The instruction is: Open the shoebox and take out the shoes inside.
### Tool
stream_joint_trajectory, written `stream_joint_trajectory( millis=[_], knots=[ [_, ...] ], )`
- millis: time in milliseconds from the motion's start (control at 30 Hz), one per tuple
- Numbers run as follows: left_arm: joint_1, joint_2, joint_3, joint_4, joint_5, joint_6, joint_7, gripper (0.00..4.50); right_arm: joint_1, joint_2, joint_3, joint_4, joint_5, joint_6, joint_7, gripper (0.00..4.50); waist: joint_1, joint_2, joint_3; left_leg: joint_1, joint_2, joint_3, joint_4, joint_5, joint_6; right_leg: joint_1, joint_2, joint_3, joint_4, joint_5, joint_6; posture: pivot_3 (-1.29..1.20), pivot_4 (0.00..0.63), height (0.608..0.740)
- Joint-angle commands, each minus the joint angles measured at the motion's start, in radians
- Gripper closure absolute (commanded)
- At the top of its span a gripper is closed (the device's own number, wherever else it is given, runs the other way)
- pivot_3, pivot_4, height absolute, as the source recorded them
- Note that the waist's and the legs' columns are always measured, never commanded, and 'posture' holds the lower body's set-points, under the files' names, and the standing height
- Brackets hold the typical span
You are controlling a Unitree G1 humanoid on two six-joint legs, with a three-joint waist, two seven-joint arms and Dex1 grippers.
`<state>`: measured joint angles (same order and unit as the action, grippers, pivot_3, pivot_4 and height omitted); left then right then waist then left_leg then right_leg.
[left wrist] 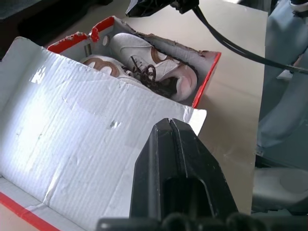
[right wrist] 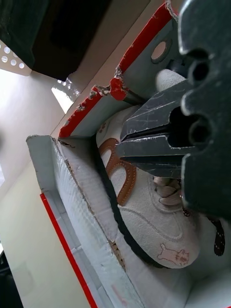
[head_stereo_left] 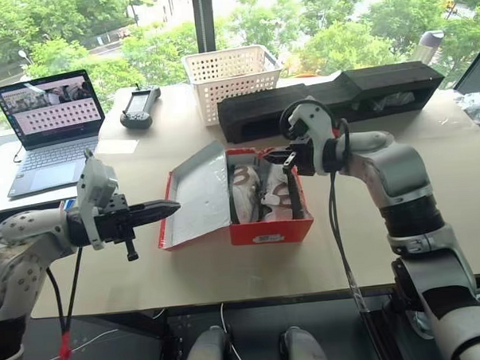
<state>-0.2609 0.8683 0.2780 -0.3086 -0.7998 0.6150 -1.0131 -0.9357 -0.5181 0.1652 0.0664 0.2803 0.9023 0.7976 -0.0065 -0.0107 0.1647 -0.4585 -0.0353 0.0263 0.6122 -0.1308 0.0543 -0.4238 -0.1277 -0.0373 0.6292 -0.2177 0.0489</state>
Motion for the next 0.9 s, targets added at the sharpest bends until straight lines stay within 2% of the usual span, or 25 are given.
stream_joint_trajectory(
  millis=[33,233,500,600,900],
  knots=[
    [-0.063,-0.087,0.01,0.099,0.043,-0.155,-0.026,4.5,0.04,-0.019,-0.02,-0.154,0.043,0.108,-0.014,4.42,0.006,0.0,0.0,0.0,0.0,0.0,0.0,0.0,0.0,0.0,0.0,0.0,0.0,0.0,0.0,0.0,0.15,0.731],
    [-0.038,-0.195,-0.091,0.268,0.136,-0.325,-0.182,4.5,0.1,-0.012,-0.039,-0.286,0.079,0.242,-0.08,4.42,0.002,0.0,0.0,0.0,0.0,0.001,0.002,0.001,0.003,0.001,0.0,0.001,0.001,0.001,0.0,0.0,0.15,0.731],
    [-0.102,-0.267,-0.157,0.43,0.209,-0.414,-0.245,4.5,0.148,-0.039,-0.057,-0.382,0.113,0.33,-0.124,4.42,0.007,0.0,0.0,0.0,0.001,0.0,0.003,0.001,0.003,0.001,-0.001,0.0,0.001,0.001,0.001,0.0,0.15,0.731],
    [-0.123,-0.282,-0.166,0.456,0.225,-0.422,-0.252,4.5,0.161,-0.06,-0.059,-0.405,0.118,0.334,-0.131,3.72,0.008,0.0,0.0,0.0,0.001,0.0,0.003,0.003,0.006,0.001,-0.001,0.0,0.0,0.001,0.001,0.0,0.15,0.731],
    [-0.159,-0.287,-0.164,0.473,0.243,-0.423,-0.263,4.5,0.139,-0.099,-0.047,-0.436,0.125,0.353,-0.164,0.69,0.005,-0.001,0.0,-0.001,0.001,0.0,0.003,0.003,0.008,0.001,-0.001,0.0,0.001,0.001,0.001,0.0,0.15,0.731]
  ],
)
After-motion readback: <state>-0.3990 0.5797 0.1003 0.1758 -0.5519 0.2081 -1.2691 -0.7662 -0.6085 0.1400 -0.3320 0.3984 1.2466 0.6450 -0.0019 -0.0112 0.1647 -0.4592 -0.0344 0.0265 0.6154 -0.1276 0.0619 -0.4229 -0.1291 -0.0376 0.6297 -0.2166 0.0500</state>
